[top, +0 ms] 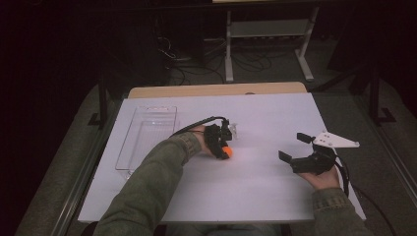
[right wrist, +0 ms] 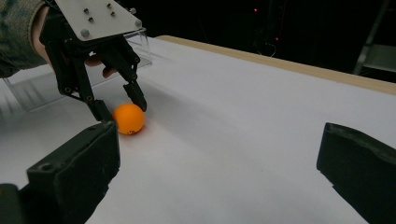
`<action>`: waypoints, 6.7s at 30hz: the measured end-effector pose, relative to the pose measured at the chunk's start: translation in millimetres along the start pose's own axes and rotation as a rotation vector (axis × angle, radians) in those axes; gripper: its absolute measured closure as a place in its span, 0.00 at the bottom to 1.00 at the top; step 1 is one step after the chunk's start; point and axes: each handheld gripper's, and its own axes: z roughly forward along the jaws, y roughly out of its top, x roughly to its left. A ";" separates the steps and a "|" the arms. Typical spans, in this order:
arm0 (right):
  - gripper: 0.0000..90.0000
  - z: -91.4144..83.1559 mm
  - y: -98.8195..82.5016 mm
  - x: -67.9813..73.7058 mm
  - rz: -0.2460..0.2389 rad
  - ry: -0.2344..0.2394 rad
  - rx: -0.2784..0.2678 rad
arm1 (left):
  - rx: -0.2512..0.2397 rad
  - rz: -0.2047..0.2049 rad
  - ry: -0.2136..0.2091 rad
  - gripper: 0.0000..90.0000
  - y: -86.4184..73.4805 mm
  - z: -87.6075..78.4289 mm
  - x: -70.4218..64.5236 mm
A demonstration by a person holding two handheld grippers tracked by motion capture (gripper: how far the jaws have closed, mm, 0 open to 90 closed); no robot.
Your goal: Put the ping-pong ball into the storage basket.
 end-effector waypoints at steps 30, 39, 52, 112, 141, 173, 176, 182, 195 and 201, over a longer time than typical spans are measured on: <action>0.00 3.0 -0.4 0.7 -0.003 0.006 0.014 | -0.044 0.023 0.024 0.56 9.5 -35.9 -9.7; 0.00 3.1 -0.2 1.0 -0.005 0.011 0.013 | -0.037 0.036 0.035 0.56 11.4 -49.3 -14.5; 0.00 3.2 -0.4 1.2 -0.004 0.007 0.016 | -0.052 0.051 0.061 0.56 10.7 -75.6 -21.2; 0.00 5.6 -0.9 2.3 -0.012 0.010 0.032 | -0.038 0.030 0.130 0.56 -24.1 -144.3 -35.5; 0.00 4.1 -0.5 1.9 -0.011 0.011 0.025 | -0.007 -0.022 0.159 0.56 -59.2 -160.6 -39.9; 0.00 4.9 -0.6 2.7 -0.012 0.014 0.029 | 0.044 -0.095 0.182 0.56 -106.7 -184.0 -49.9; 0.00 4.9 -0.6 2.7 -0.012 0.014 0.028 | 0.049 -0.104 0.180 0.56 -109.9 -184.5 -50.5; 0.00 5.1 -0.7 2.5 -0.011 0.012 0.030 | 0.058 -0.109 0.172 0.56 -113.8 -185.8 -52.9; 0.00 5.2 -0.7 2.6 -0.013 0.012 0.031 | 0.079 -0.133 0.157 0.56 -124.6 -189.5 -55.5; 0.00 5.1 -0.6 2.9 -0.014 0.013 0.032 | 0.094 -0.135 0.147 0.56 -127.2 -184.2 -56.5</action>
